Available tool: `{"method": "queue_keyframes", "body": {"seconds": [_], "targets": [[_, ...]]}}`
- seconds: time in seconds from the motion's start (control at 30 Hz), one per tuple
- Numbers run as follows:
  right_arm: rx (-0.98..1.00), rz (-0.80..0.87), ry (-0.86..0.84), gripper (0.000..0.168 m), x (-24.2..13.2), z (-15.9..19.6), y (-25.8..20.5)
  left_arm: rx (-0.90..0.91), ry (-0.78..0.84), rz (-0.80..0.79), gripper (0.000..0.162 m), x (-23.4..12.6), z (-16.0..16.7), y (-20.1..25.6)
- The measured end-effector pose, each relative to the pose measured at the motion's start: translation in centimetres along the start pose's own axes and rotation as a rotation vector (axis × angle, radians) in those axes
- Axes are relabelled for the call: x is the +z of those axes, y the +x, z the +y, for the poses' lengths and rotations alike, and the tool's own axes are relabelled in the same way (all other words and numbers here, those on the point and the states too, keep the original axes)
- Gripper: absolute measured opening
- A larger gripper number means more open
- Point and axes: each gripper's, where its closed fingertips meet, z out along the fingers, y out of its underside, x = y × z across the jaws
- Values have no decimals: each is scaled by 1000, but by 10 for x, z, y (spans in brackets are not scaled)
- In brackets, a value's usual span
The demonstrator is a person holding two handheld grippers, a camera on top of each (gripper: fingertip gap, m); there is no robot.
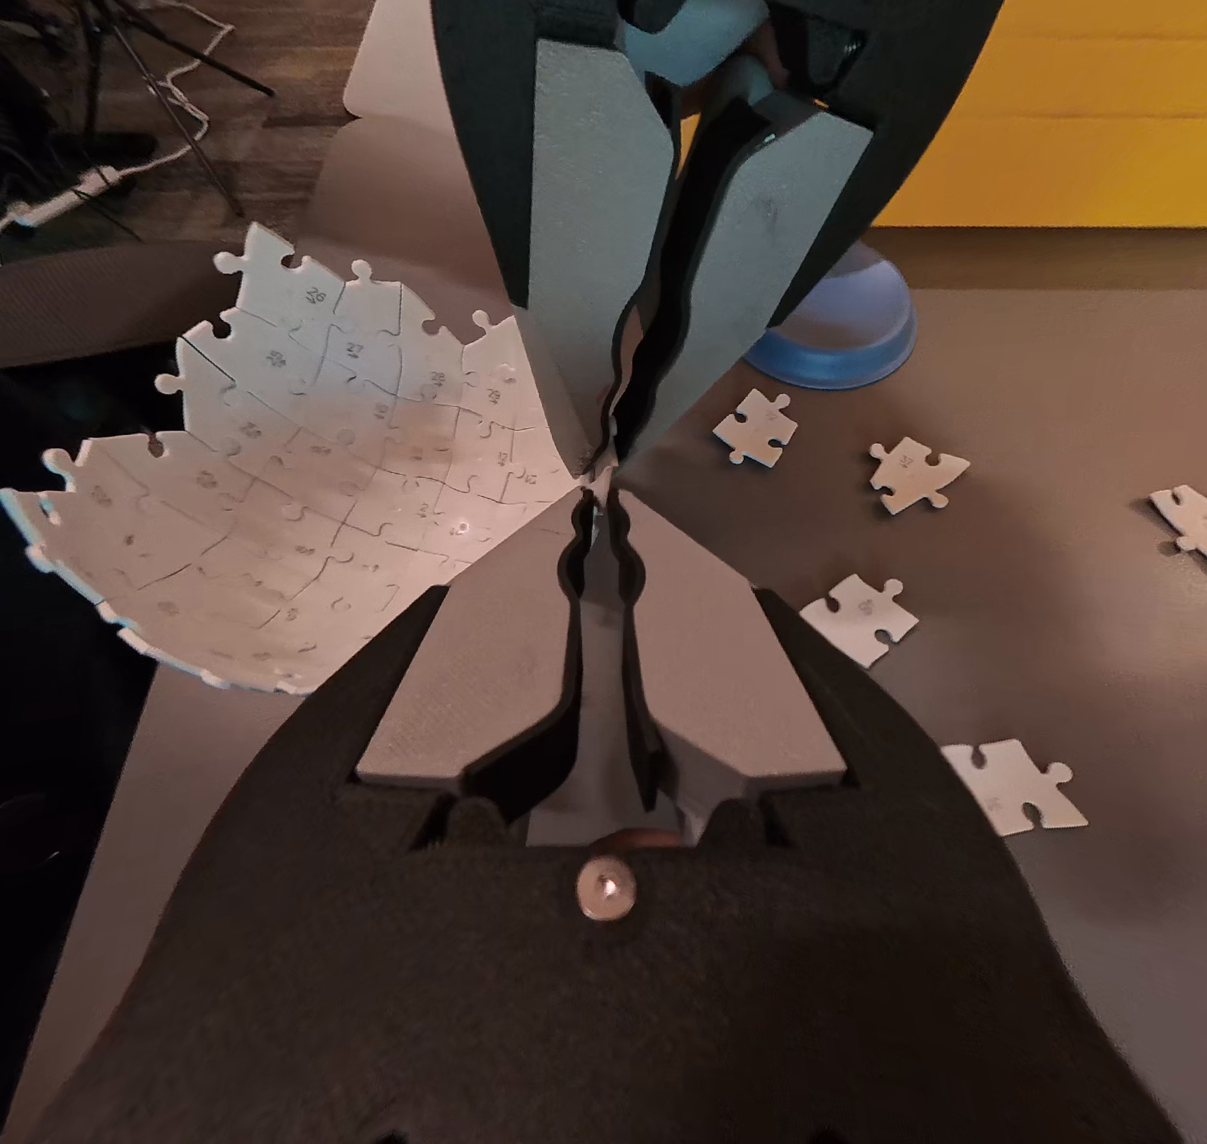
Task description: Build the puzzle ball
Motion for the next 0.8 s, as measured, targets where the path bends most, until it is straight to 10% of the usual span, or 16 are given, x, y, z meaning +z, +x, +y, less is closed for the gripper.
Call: {"method": "queue_keyframes", "body": {"seconds": [0.8], "targets": [[209,-176,-89,3,12,18,-15,-10,4,-45,2,-3,-1,2]]}}
